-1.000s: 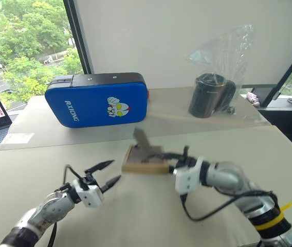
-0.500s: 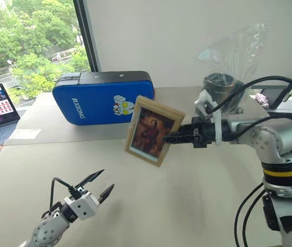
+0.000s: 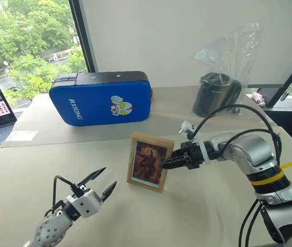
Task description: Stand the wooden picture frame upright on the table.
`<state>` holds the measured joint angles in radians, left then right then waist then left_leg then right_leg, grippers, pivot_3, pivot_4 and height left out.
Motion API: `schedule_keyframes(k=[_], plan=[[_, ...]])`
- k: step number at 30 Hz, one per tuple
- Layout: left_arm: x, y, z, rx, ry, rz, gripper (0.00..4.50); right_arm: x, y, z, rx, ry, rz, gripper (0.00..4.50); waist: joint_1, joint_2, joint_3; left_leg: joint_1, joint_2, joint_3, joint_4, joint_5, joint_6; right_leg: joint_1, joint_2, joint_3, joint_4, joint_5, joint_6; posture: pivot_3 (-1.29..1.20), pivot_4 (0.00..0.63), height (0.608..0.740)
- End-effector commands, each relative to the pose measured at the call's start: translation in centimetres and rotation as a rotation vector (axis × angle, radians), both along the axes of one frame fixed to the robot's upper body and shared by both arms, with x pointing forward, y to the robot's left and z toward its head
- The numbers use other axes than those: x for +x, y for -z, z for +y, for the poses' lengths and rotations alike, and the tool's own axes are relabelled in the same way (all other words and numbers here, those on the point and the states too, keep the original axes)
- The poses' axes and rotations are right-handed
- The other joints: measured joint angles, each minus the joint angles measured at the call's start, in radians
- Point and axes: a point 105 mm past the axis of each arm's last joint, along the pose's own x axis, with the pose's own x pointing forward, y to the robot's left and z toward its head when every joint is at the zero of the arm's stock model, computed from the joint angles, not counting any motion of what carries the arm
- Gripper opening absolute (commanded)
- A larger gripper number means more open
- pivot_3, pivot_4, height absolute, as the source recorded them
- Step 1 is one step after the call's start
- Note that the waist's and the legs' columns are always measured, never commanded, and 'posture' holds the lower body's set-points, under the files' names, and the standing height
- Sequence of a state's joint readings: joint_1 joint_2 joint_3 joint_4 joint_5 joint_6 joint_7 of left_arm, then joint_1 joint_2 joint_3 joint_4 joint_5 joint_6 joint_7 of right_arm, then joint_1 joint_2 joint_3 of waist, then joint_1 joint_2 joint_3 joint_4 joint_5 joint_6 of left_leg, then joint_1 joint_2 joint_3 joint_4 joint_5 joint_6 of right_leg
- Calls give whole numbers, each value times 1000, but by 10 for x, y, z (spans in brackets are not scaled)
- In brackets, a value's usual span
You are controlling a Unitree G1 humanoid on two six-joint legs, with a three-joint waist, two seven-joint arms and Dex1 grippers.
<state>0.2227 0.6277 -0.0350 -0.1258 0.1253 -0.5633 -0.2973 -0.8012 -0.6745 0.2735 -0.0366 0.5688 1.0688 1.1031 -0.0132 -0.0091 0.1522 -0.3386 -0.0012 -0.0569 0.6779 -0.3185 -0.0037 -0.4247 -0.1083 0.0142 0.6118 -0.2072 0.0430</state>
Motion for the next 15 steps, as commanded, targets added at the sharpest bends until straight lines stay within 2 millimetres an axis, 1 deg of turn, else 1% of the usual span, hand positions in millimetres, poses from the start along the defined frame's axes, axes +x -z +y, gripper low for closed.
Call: schedule_keyframes(k=[1,2,3,6,9,11,13,15], plan=[[-1,-9,-3,1,16,-36,3141,-1,-9,-6,-5,10,-49,3862,0,0,0,0,0,0,0,0,0,0,0,0,0,0,0,0,150,740],[0,-9,-4,0,18,-37,3141,-1,-9,-9,-13,19,-52,4233,0,0,0,0,0,0,0,0,0,0,0,0,0,0,0,0,150,740],[0,-8,-4,0,20,-36,3141,-2,-9,-13,-22,25,-54,4468,1,0,0,0,0,0,0,0,0,0,0,0,0,0,0,0,150,740],[0,-8,-3,-4,18,-33,3141,-9,-13,-27,-35,55,-57,4468,4,0,0,-1,0,0,0,0,0,0,0,0,-1,0,0,0,150,740],[2,-9,3,-44,-14,-11,3141,-17,-15,-51,-64,137,-79,4468,7,0,0,-2,0,0,0,0,0,0,0,-1,-1,0,0,0,150,740],[5,-9,7,-101,-58,23,3141,-17,-17,-66,-80,230,-121,4468,8,0,0,-2,0,-1,0,0,0,0,0,-1,-1,0,0,0,150,740],[12,-7,16,-221,-152,114,3141,-16,-18,-79,-88,354,-168,4468,7,-1,0,-2,0,0,0,0,0,0,0,-1,-1,0,0,0,150,740],[22,-9,29,-404,-283,187,3141,-10,-16,-89,-56,552,-236,4468,4,-2,1,-2,0,0,0,0,0,0,0,-1,-1,0,0,0,150,740]])
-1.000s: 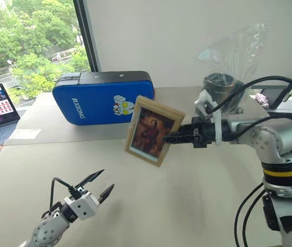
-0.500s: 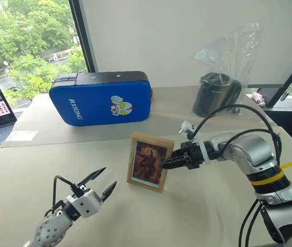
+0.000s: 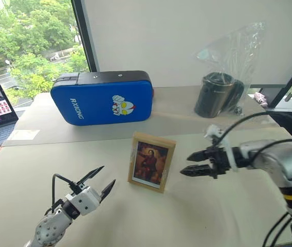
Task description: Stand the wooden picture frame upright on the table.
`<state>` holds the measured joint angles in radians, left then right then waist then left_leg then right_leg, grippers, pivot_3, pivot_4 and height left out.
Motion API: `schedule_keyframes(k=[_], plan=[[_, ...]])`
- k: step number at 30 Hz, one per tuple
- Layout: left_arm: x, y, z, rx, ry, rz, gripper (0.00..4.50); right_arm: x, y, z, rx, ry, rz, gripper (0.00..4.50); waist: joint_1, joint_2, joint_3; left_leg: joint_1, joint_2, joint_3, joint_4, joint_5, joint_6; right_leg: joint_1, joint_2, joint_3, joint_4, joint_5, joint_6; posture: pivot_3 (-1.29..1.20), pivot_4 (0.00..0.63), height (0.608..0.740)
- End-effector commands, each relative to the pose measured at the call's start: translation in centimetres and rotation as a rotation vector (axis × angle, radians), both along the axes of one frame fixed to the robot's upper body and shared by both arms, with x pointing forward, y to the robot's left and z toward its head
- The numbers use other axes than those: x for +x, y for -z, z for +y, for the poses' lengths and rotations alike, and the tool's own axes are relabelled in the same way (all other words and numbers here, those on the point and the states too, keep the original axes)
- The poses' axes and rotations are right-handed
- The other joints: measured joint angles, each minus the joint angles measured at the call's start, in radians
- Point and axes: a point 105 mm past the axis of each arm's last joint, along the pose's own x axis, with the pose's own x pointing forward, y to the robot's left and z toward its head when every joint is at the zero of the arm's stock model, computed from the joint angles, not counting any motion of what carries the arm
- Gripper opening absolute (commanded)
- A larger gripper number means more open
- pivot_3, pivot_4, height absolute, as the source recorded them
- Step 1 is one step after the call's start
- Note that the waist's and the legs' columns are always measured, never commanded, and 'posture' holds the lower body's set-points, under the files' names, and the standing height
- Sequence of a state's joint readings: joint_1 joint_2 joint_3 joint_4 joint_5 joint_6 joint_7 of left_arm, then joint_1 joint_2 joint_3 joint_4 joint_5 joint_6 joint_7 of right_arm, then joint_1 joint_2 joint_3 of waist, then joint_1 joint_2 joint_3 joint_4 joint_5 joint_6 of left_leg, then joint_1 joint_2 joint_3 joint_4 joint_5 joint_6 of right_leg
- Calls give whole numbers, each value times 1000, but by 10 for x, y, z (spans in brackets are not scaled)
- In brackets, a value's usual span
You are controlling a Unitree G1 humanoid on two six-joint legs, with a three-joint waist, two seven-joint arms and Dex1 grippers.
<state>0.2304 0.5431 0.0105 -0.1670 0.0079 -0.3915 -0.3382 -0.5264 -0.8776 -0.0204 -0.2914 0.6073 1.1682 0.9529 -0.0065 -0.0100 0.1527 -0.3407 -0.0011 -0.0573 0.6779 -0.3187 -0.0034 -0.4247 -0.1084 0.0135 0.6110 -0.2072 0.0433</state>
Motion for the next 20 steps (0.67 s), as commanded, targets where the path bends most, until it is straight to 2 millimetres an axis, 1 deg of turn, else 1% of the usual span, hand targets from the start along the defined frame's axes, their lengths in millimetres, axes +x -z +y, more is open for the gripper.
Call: schedule_keyframes(k=[1,2,4,6,8,11,13,16,20], plan=[[17,-12,23,-307,-229,100,3141,13,-4,-20,-16,369,-235,4468,-3,-2,0,1,0,0,0,0,0,0,0,0,0,0,0,0,150,740],[21,-13,25,-364,-268,123,3141,16,1,-27,-26,499,-287,4468,-4,-2,0,1,0,-1,0,0,0,1,0,0,1,0,0,0,150,740],[24,-13,26,-410,-306,150,3141,17,5,-33,-47,639,-364,4468,-5,-3,-1,2,0,-1,1,0,0,1,1,0,2,0,0,0,150,740],[30,-16,24,-444,-347,149,3141,13,11,-31,-30,802,-488,4468,-5,-3,-1,1,-1,-1,1,1,-2,0,0,1,3,0,0,0,150,740],[34,-17,22,-476,-371,154,3141,6,18,-30,5,923,-557,4468,-5,-3,-1,1,-1,-1,1,1,-2,0,0,2,3,0,0,0,150,740],[42,-17,20,-498,-391,155,3141,1,35,-22,9,996,-630,4468,-6,-3,-1,2,-1,-1,0,2,-3,0,0,2,2,0,0,0,150,740],[46,-18,20,-517,-402,153,3141,1,47,-16,30,998,-632,4468,-8,-3,-1,3,-1,-1,0,2,-3,0,0,2,2,0,0,0,150,740],[49,-18,18,-514,-402,152,3141,5,54,-11,30,973,-671,4468,-13,-3,-1,4,-1,0,0,2,-4,1,0,3,2,0,0,0,150,740],[51,-19,13,-506,-376,149,3141,9,58,-12,28,955,-686,4468,-13,-3,-1,4,-1,-1,-1,2,-3,1,1,3,1,0,0,0,150,740]])
